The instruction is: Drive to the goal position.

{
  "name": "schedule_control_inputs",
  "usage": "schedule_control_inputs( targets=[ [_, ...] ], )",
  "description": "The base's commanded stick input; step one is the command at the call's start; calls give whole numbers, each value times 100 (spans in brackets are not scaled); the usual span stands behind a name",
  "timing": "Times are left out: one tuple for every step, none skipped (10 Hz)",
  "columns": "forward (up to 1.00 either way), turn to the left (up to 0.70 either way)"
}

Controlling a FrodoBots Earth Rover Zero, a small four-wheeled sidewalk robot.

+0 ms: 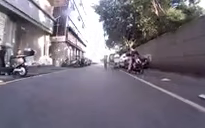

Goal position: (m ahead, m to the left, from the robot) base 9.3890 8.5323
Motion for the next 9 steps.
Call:
schedule_control_inputs(
  targets=[
    [70, 0],
    [70, 0],
    [70, 0],
    [70, 0],
    [70, 0],
    [70, 0],
    [70, 0],
    [70, 2],
    [70, 7]
  ],
)
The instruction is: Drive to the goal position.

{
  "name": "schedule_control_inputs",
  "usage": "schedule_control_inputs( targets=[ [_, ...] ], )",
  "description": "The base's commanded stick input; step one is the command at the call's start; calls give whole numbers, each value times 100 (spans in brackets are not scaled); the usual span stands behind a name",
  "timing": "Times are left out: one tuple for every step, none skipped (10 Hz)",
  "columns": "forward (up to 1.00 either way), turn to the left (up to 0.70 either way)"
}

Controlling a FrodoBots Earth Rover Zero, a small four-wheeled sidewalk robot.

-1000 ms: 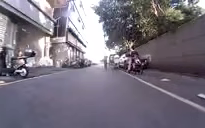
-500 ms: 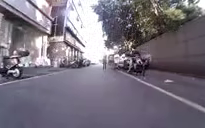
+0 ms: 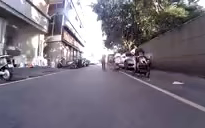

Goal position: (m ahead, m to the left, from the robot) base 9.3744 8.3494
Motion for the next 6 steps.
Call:
schedule_control_inputs(
  targets=[
    [70, 11],
    [70, 10],
    [70, 10],
    [70, 10],
    [70, 5],
    [70, 0]
  ],
)
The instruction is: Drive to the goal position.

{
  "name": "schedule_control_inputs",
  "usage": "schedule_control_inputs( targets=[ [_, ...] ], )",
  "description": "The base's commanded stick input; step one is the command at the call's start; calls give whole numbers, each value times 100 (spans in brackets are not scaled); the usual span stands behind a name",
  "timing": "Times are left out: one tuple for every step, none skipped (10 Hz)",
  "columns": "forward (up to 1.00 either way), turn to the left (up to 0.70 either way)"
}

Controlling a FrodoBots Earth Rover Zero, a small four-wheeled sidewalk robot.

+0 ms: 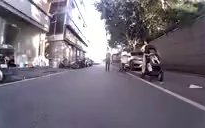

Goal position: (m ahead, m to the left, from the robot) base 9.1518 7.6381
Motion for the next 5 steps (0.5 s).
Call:
schedule_control_inputs(
  targets=[
    [70, 0],
    [70, 0],
    [70, 0],
    [70, 0],
    [70, 0]
  ],
)
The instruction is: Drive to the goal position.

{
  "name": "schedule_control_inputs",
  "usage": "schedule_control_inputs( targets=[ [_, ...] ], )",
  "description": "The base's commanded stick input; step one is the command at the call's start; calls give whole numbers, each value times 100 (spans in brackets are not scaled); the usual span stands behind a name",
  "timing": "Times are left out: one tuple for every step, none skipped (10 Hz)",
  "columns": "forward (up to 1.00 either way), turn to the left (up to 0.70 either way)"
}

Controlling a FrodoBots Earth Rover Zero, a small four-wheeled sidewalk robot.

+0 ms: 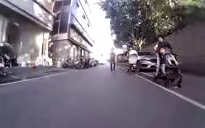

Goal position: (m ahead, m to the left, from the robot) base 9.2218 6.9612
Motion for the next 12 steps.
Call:
schedule_control_inputs(
  targets=[
    [70, 0],
    [70, 0],
    [70, 0],
    [70, 1],
    [70, 7],
    [70, 13],
    [70, 14],
    [70, 14],
    [70, 12],
    [70, 1],
    [70, 0],
    [70, 0]
  ],
)
